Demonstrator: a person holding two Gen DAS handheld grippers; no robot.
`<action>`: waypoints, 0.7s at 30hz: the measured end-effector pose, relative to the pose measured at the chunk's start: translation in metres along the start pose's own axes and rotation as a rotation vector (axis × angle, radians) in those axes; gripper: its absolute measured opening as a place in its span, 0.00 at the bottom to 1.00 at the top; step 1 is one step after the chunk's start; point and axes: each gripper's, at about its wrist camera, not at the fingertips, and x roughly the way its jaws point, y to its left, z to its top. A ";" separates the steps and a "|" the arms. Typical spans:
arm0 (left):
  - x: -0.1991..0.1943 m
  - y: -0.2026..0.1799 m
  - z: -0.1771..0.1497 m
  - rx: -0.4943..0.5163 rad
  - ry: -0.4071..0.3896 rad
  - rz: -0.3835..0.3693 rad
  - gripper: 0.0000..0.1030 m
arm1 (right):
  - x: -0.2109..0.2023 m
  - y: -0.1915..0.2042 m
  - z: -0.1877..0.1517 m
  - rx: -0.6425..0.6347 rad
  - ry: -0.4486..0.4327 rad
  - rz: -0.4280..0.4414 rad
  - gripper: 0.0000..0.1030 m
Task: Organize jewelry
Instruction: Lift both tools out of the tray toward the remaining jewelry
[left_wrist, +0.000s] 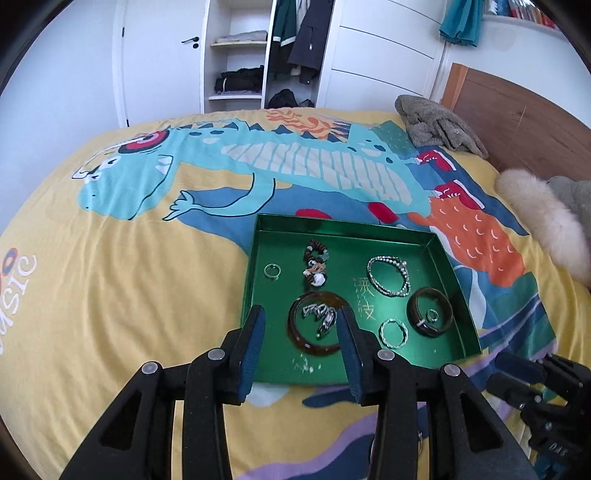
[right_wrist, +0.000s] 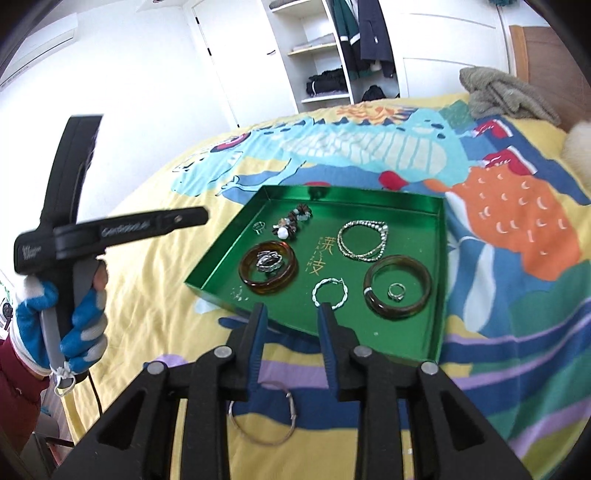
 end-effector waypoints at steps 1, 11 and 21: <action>-0.013 0.002 -0.006 -0.004 -0.008 0.002 0.39 | -0.010 0.003 -0.002 0.002 -0.009 -0.002 0.28; -0.119 0.021 -0.075 -0.041 -0.065 0.011 0.39 | -0.094 0.033 -0.042 0.020 -0.056 -0.010 0.29; -0.184 0.032 -0.142 -0.052 -0.090 0.039 0.39 | -0.153 0.050 -0.091 0.030 -0.069 -0.031 0.30</action>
